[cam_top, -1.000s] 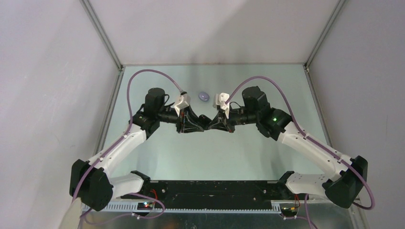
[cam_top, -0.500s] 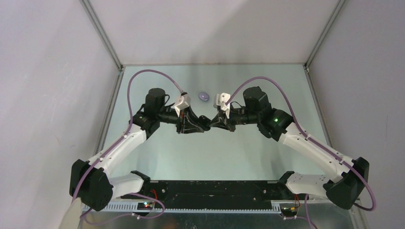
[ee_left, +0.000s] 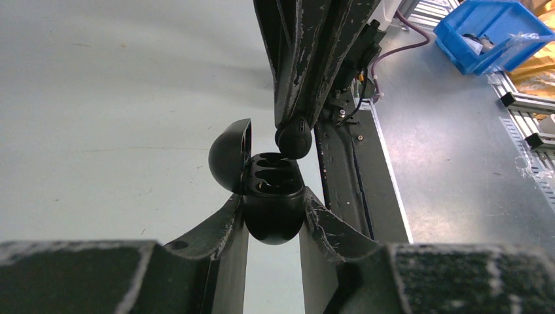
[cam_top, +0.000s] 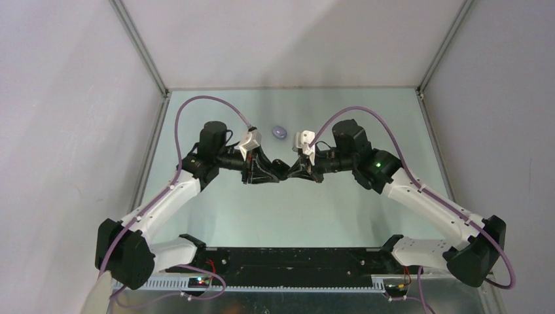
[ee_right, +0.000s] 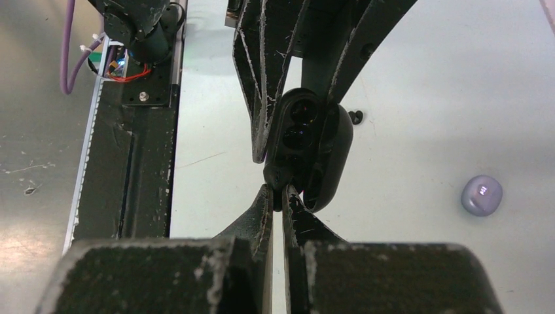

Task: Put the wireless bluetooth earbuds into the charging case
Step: Insert the right earbud into the right side groove of the charging case.

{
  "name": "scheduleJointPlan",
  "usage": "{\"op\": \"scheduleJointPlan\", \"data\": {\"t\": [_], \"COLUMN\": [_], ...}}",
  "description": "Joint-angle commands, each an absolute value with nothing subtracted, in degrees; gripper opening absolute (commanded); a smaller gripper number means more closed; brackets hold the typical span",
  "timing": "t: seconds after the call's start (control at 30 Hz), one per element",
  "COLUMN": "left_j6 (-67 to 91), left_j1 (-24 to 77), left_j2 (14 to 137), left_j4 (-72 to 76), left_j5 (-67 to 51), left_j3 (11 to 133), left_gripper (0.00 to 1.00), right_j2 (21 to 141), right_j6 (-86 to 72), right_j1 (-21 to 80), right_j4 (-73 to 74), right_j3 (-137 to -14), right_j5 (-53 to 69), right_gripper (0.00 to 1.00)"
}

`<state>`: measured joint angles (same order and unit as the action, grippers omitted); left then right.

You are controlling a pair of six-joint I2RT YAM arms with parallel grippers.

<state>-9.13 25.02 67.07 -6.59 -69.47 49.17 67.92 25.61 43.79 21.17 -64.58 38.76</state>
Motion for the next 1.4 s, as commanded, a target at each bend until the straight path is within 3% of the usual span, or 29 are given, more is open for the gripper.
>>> {"op": "scheduleJointPlan", "data": {"t": [0.0,0.47,0.9,1.37], "left_j6": [-10.4,-10.2,-9.0,4.7], "left_j1": [25.4,25.4,25.0,24.5], "left_j2": [65.7,65.2,66.0,65.1], "left_j4": [-5.9,-5.3,-5.0,11.5], "left_j5": [-71.2,-72.2,-71.5,-69.0], "left_j3": [50.4,50.0,50.7,47.8], "left_gripper": [0.01,0.01,0.0,0.0], "right_j2": [68.2,69.7,66.6,67.8], "right_j6": [26.1,24.5,23.8,22.5], "right_j1": [44.2,47.0,44.3,44.9], "right_j4": [20.9,17.4,17.7,16.6], "right_j3": [-65.0,-65.0,-64.9,-64.9], "right_j5": [41.0,32.2,33.1,33.1], "right_gripper": [0.0,0.0,0.0,0.0]}}
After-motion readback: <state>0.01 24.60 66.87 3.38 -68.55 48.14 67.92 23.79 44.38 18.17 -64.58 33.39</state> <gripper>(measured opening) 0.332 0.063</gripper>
